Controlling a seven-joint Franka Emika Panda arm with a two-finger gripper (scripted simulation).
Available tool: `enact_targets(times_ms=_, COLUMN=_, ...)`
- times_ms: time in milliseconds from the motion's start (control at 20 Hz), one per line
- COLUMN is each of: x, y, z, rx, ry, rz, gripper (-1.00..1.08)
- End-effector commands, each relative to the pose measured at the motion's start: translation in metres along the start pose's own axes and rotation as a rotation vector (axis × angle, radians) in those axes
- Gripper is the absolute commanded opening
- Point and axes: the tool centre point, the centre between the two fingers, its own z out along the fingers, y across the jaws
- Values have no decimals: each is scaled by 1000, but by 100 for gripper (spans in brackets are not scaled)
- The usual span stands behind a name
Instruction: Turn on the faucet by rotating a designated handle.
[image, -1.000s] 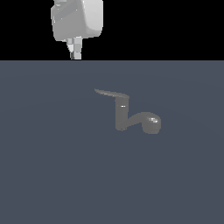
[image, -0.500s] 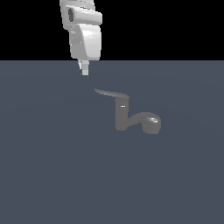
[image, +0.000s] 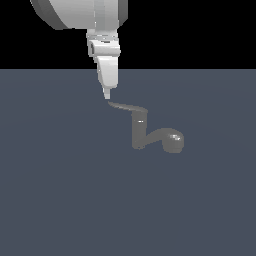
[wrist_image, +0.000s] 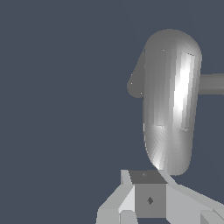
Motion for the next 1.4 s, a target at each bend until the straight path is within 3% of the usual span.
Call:
enact_targets(times_ms=0, x=8, y=-9, z=10, rx=-1, ry=3, rz=47, gripper=-100)
enact_targets(times_ms=400, x=27, y=-25, z=30, rx=-4, ry=5, rz=144, gripper=-100)
enact_targets(times_ms=850, x=31, y=-27, z=32, rx=-4, ry=4, rz=159, gripper=-100)
enact_targets(times_ms=1350, x=21, y=1, z=32, rx=-4, ry=4, rz=159, gripper=-100)
